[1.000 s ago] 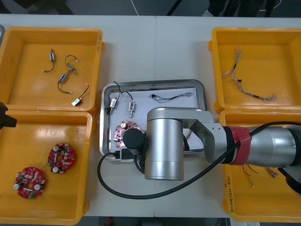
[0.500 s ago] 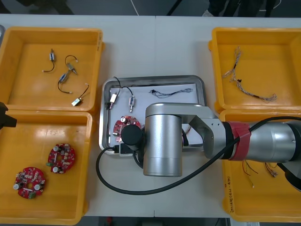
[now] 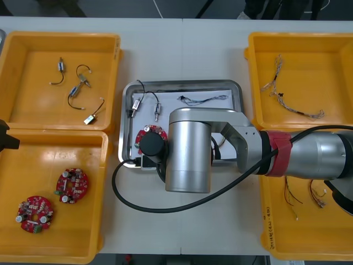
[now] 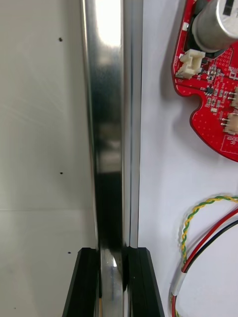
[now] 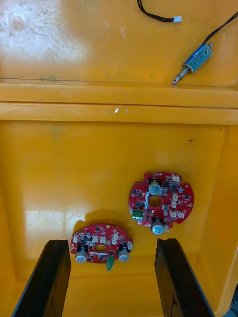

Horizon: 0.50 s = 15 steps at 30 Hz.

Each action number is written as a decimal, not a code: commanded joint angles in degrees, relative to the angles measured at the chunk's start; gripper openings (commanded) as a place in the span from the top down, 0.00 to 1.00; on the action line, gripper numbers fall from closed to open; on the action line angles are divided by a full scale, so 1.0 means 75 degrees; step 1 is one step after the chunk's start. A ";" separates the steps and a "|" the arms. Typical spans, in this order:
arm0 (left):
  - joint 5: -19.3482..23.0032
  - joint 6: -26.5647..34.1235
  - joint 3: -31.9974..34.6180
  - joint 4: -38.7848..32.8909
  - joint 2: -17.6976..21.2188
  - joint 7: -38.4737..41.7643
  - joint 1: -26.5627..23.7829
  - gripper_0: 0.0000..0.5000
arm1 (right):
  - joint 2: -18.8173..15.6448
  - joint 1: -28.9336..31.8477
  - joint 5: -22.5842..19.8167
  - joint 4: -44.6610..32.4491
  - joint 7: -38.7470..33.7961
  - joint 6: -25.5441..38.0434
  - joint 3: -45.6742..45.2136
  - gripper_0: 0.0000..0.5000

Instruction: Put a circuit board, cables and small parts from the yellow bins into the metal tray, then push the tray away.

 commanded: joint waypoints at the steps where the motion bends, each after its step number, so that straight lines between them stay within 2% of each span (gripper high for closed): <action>1: 0.0062 0.0047 -0.0070 -0.0242 -0.0070 -0.0554 0.0141 0.00 | 0.0081 -0.0686 -0.0283 0.0117 -0.0085 -0.0067 -0.0235 1.00; 7: 0.0062 0.0047 -0.0070 -0.0242 -0.0070 -0.0554 0.0141 0.00 | 0.0081 -0.1049 -0.0540 0.0434 -0.0038 -0.0090 -0.0247 1.00; 15: 0.0062 0.0047 -0.0070 -0.0242 -0.0070 -0.0554 0.0141 0.00 | 0.0081 -0.1307 -0.0494 0.0703 0.0021 -0.0149 -0.0259 1.00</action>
